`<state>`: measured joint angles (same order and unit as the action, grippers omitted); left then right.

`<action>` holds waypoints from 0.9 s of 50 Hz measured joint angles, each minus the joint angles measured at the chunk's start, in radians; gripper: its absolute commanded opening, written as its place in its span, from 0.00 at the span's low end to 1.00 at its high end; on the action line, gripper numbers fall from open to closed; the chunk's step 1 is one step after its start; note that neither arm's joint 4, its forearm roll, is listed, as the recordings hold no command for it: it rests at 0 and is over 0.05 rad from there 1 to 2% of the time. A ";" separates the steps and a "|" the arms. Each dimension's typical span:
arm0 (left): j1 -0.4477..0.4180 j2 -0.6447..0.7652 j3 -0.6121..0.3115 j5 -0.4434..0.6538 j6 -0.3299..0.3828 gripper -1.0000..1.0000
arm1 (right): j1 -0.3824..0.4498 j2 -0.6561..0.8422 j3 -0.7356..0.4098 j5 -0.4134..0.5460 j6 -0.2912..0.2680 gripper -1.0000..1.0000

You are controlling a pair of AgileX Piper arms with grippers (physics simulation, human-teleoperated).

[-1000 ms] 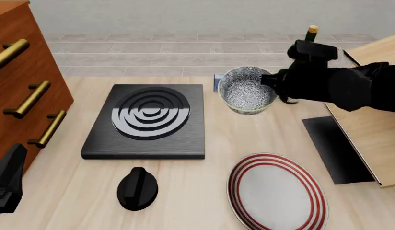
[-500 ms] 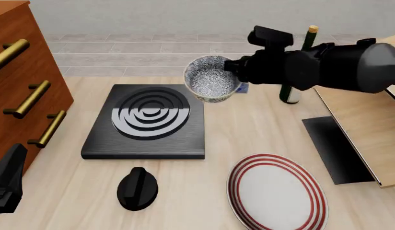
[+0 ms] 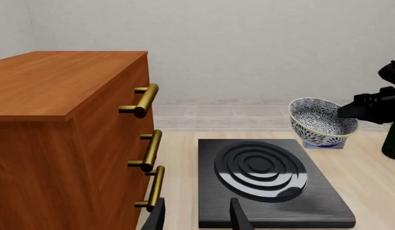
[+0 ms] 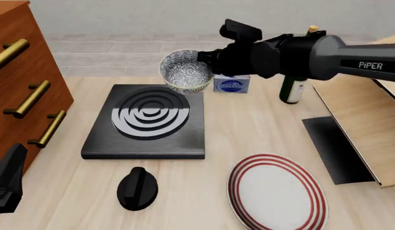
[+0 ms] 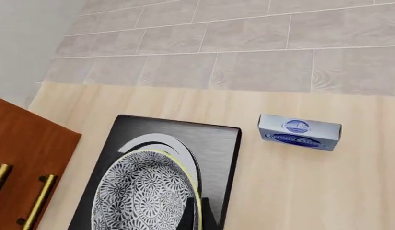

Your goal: Put the bowl on the stove.

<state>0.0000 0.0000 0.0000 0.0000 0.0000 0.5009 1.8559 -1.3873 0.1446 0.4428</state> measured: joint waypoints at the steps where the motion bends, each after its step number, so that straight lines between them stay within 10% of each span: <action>1: 0.000 0.000 0.000 0.000 0.000 1.00 | 0.003 0.008 -0.010 0.002 0.003 0.00; 45: 0.000 0.000 0.000 0.000 0.000 1.00 | 0.109 0.436 -0.509 0.123 0.078 0.00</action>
<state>0.0000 0.0000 0.0000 0.0000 0.0000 0.6100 2.2924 -1.8959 0.2671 0.5212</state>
